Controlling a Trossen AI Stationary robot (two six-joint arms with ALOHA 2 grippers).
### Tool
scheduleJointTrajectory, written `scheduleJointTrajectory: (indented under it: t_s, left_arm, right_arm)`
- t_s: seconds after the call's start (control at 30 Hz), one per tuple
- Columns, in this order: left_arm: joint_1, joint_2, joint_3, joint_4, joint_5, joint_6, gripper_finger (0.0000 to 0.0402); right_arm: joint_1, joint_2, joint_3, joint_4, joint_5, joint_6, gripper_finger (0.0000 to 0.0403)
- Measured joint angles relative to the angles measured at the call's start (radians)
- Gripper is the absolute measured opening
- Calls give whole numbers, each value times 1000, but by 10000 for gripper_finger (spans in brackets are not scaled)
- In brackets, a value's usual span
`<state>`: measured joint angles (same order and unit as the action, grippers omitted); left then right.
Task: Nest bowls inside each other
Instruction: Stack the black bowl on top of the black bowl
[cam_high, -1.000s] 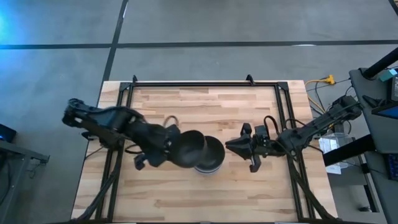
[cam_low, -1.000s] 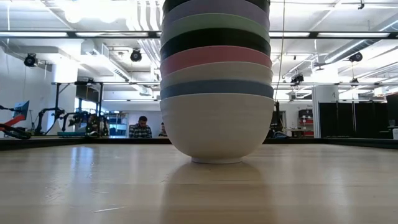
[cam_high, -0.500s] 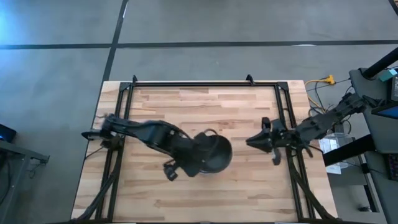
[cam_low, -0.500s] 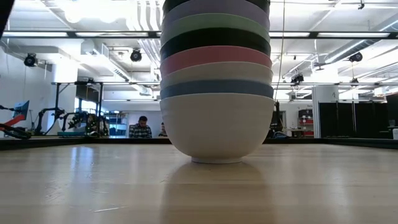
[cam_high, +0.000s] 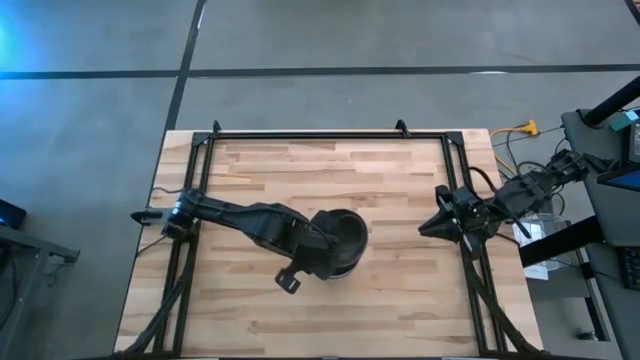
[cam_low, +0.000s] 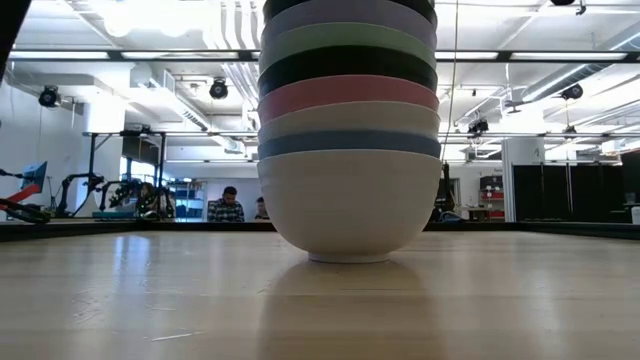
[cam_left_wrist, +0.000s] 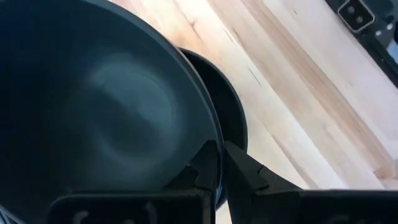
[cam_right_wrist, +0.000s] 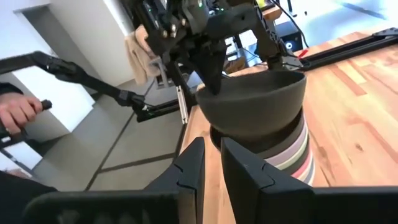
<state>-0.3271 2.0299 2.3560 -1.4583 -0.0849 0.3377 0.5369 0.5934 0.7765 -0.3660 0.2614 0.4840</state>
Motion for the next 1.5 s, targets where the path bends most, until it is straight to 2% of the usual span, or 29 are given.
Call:
scheduleJointTrajectory:
  t_s: [0.37,0.57,1.0,1.2,1.3,1.5]
  left_arm:
    - [0,3,-5,-70,8,-44,0]
    - [3,32,-6,-80,54,-43,0]
    - [0,75,-2,-114,48,52,0]
    - [-2,75,-1,-114,14,68,1]
    - [-1,71,-1,-114,-1,69,16]
    - [0,58,-1,-113,-4,64,77]
  right_arm:
    - [0,12,-12,-1,-11,-21,48]
    - [0,12,-18,1,-30,-15,48]
    - [0,18,-29,3,-38,40,48]
    - [0,30,-29,3,-38,47,48]
    - [0,34,-29,5,-37,51,48]
    - [0,43,-29,6,-37,50,48]
